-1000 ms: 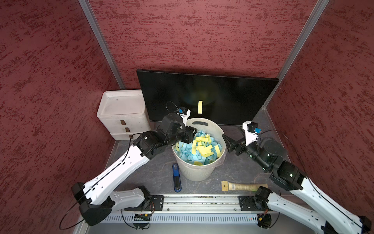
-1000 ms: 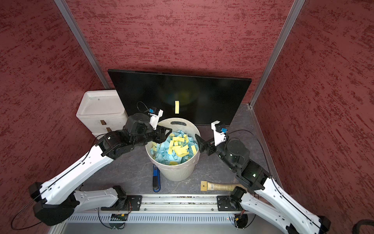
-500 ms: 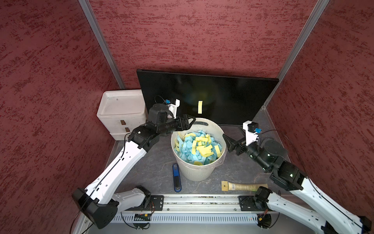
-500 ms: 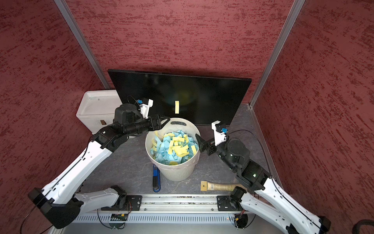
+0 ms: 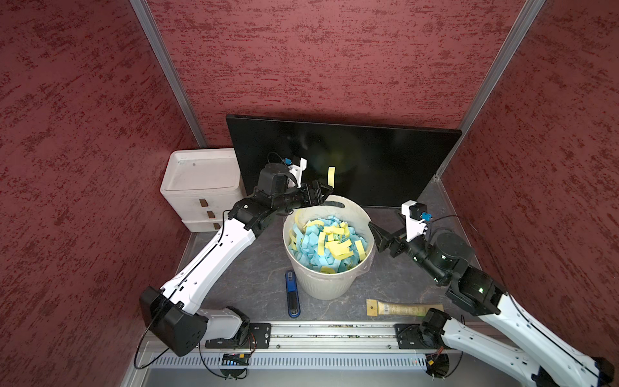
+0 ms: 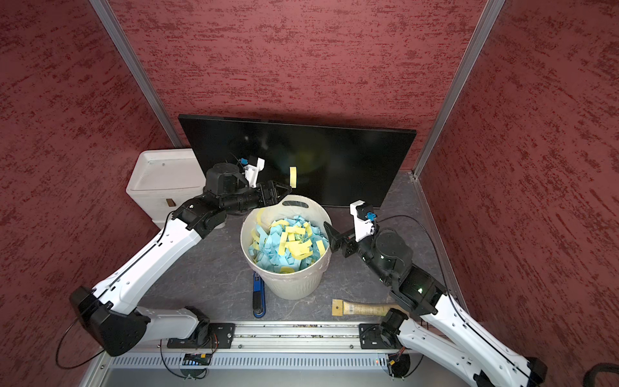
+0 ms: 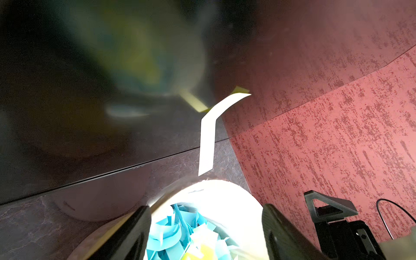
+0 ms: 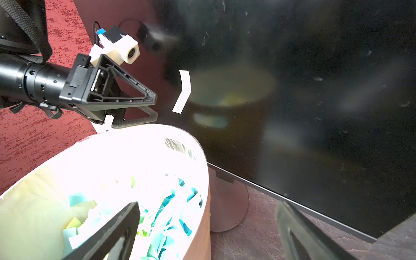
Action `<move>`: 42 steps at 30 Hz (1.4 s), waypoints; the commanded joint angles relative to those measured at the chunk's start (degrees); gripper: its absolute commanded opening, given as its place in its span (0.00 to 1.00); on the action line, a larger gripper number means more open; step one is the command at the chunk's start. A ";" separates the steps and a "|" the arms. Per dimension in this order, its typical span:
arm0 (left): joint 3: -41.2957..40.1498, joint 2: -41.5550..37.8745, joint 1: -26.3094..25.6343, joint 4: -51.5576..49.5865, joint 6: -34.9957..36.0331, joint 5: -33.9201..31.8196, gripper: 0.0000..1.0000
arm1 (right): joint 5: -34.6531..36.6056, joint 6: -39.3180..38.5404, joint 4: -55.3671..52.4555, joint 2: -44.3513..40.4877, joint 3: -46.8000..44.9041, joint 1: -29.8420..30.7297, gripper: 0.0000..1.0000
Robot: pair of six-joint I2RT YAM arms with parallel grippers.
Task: Remove the sticky note from the monitor
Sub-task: Tear off the sticky note from the monitor.
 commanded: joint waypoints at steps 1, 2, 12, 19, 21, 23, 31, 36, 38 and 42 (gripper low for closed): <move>2.06 0.89 -0.18 3.18 -0.38 -0.01 0.78 | 2.01 -0.97 1.90 -1.00 -1.03 0.33 0.98; 2.32 1.18 -0.28 3.36 -0.40 -0.19 0.77 | 2.11 -1.10 2.03 -1.12 -1.21 0.37 0.98; 5.30 5.22 -1.69 3.73 0.12 -1.51 0.67 | 2.88 -2.32 2.58 -1.76 -2.18 0.32 0.99; 5.40 6.33 -1.95 4.47 -0.03 -2.22 0.59 | 3.36 -3.00 2.77 -2.50 -2.89 0.33 0.98; 5.33 6.50 -1.97 4.71 -0.14 -2.35 0.57 | 3.45 -3.16 2.87 -2.81 -3.09 0.32 0.98; 5.35 6.65 -2.05 4.88 -0.24 -2.57 0.55 | 3.45 -3.29 2.95 -2.90 -3.20 0.33 0.99; 4.71 6.77 -2.22 5.41 -1.10 -5.07 0.51 | 3.71 -3.49 2.96 -3.32 -3.54 0.29 0.99; 3.90 6.47 -2.32 5.77 -1.72 -7.14 0.51 | 3.89 -3.73 2.87 -3.61 -3.71 0.33 0.98; 3.75 6.59 -2.29 5.88 -1.91 -7.46 0.51 | 3.94 -3.75 2.87 -3.69 -3.73 0.30 0.98; 3.72 6.80 -2.33 5.92 -2.33 -8.32 0.48 | 3.98 -3.96 2.91 -3.79 -3.73 0.32 0.98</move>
